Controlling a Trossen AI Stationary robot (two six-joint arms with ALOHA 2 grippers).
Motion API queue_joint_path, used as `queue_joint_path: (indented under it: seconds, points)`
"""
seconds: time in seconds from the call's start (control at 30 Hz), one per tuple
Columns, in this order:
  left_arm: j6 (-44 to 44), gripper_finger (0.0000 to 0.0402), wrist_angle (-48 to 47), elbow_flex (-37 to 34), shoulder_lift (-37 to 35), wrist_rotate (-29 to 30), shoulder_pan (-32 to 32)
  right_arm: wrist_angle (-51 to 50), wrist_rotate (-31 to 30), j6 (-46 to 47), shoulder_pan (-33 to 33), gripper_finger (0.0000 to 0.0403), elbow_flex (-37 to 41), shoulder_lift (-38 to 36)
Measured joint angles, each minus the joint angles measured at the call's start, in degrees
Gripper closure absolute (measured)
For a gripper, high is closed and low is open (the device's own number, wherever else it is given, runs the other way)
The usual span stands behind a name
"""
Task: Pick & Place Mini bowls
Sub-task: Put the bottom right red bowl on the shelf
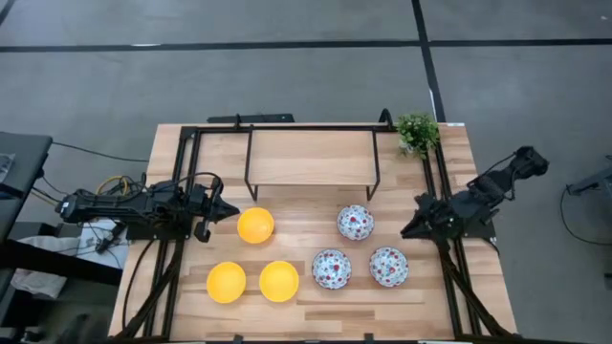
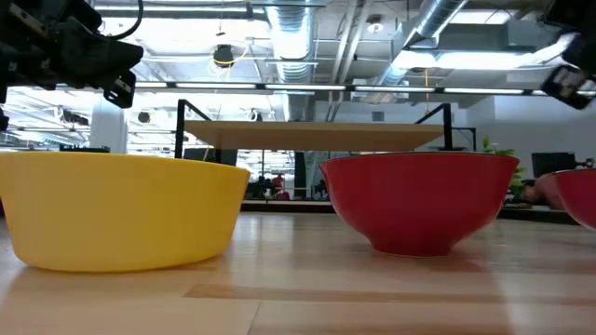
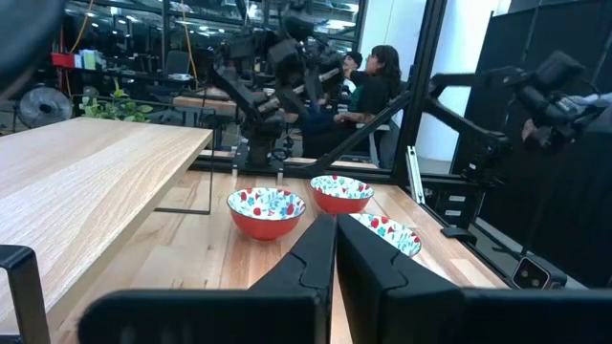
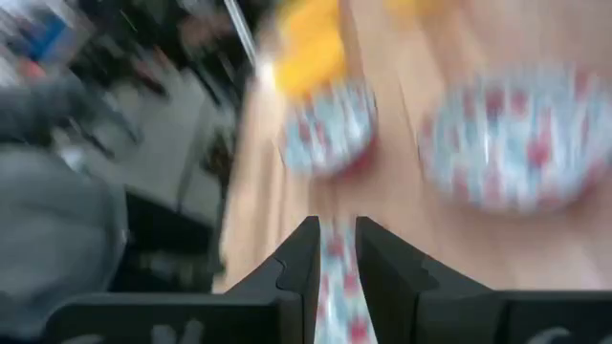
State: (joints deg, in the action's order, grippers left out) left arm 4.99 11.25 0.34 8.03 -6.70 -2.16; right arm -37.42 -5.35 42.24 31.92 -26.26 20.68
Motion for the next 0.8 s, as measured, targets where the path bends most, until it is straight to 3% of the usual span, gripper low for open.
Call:
queue_joint_path:
  seconds: [0.2, 0.37, 0.6, 0.8]
  points:
    - [0.0, 0.0389, 0.4, 0.0, 0.0, 0.0, 0.0, -4.1, 9.5, 13.1, 2.7, 0.0342, -2.6, 12.2]
    - [0.0, 0.0389, 0.8, 0.0, 0.0, 0.0, 0.0, -3.9, 12.1, 25.1, 4.1, 0.0342, -2.6, 18.6]
    - [0.9, 0.0389, 1.6, 0.0, 0.0, 0.0, 0.0, -3.7, 12.9, 38.0, 4.0, 0.0342, -2.7, 21.1]
    - [9.1, 0.0389, 2.6, 0.0, 0.0, 0.0, 0.0, -3.7, 12.9, 44.3, 4.0, 0.0335, -2.7, 21.1]
